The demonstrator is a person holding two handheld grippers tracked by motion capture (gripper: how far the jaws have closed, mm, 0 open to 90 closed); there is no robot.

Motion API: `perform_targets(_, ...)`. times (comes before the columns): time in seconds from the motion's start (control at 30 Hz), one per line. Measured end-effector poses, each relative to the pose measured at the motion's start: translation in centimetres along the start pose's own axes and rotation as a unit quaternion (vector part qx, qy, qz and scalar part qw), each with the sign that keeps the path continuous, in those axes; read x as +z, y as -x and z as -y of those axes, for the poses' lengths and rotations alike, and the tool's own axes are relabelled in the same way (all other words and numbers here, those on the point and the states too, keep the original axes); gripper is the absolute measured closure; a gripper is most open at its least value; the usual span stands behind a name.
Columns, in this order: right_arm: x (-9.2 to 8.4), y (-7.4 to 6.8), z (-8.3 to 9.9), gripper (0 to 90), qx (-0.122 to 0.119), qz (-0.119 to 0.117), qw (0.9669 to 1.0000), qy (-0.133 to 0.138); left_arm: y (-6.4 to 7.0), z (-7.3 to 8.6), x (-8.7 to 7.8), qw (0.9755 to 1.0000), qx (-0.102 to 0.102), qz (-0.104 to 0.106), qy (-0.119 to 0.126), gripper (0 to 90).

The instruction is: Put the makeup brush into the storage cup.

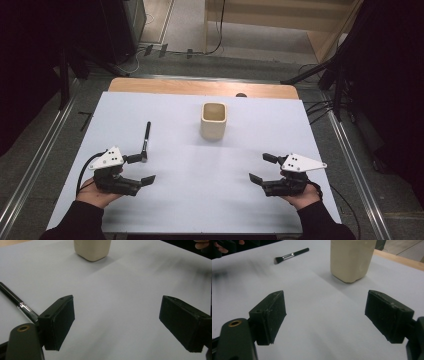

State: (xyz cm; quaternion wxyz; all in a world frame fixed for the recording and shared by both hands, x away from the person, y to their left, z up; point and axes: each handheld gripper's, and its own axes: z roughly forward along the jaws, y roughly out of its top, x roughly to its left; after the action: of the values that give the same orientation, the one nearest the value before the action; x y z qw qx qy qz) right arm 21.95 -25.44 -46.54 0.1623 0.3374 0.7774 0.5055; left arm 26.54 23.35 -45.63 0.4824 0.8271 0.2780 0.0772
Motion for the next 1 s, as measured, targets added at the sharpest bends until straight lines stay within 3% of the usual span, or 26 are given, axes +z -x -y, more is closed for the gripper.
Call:
perform_targets(0.77,0.06,0.07,0.04,18.5,0.001,0.004,1.0000,-0.006,0.00,-0.01,-0.06,1.0000,0.001,-0.001,0.000,13.6)
perform_targets(1.0,0.06,-0.01,0.02,18.9,0.001,0.005,1.0000,-0.006,0.22,-0.31,-0.32,0.9998,0.007,-0.014,0.011,13.9)
